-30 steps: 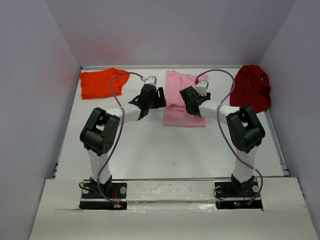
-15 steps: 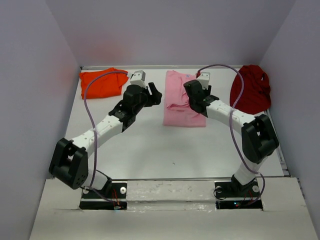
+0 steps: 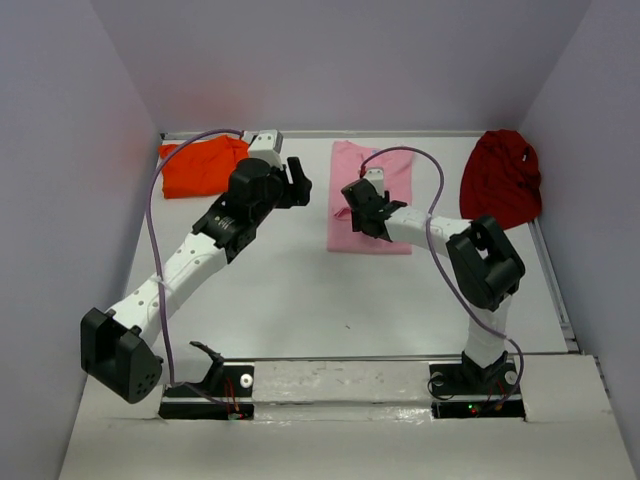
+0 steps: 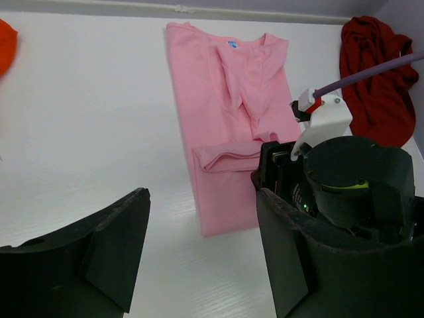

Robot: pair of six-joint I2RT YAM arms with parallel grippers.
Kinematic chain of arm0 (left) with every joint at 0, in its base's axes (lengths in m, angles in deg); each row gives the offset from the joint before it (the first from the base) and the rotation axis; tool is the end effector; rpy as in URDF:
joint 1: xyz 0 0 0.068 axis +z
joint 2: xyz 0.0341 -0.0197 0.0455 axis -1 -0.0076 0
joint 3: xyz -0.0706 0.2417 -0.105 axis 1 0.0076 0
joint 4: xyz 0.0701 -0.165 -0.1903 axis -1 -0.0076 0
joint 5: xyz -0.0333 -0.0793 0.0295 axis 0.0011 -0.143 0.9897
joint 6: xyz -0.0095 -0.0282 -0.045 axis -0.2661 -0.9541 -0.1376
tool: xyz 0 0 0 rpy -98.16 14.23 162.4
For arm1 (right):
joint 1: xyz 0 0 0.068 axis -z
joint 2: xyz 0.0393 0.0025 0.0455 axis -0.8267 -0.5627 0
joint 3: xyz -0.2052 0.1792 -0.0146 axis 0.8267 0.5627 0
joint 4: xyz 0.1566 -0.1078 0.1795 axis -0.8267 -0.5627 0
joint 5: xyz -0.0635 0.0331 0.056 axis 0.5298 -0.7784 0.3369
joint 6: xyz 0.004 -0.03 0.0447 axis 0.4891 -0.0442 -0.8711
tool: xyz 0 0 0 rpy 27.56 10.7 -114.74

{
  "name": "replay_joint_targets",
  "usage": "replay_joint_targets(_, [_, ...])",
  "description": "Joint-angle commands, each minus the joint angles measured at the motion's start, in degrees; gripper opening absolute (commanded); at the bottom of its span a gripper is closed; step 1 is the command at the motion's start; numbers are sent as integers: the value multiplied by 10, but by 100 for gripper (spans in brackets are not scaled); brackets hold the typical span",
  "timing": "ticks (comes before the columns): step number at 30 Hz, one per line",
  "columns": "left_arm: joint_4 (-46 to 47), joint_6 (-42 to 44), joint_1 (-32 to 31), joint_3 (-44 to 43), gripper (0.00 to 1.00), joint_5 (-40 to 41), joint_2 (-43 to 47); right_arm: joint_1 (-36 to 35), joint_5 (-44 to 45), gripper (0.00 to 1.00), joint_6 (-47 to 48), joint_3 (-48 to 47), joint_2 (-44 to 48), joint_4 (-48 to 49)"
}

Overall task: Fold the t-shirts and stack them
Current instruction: Fold the tshirt

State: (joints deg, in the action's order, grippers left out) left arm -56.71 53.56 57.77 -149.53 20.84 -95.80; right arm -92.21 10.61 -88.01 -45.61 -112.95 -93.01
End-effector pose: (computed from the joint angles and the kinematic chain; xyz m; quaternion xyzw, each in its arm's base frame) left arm 0.2556 -0.1546 0.3647 0.0532 0.7707 -0.2458 0.5855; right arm 0.3406 0.2275 0.1872 -0.0152 0.9080 -0.0734 0.4123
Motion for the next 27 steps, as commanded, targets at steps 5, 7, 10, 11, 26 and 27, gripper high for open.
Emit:
replay_joint_targets(5, [17, 48, 12, -3, 74, 14, 18, 0, 0, 57, -11, -46, -30, 9])
replay_joint_targets(7, [34, 39, 19, 23, 74, 7, 28, 0, 6, 57, -10, -50, -41, 9])
replay_joint_targets(10, [46, 37, 27, 38, 74, -7, 36, 0, 15, 57, -6, -56, -54, 9])
replay_joint_targets(11, [45, 38, 33, 39, 74, -12, 38, 0, 18, 57, -4, -58, -62, 9])
replay_joint_targets(26, [50, 38, 53, 47, 75, -31, 52, 0, 75, 57, 30, -134, -106, 7])
replay_joint_targets(27, [50, 37, 54, 47, 75, -31, 52, 6, 75, 57, 32, -138, -110, 8])
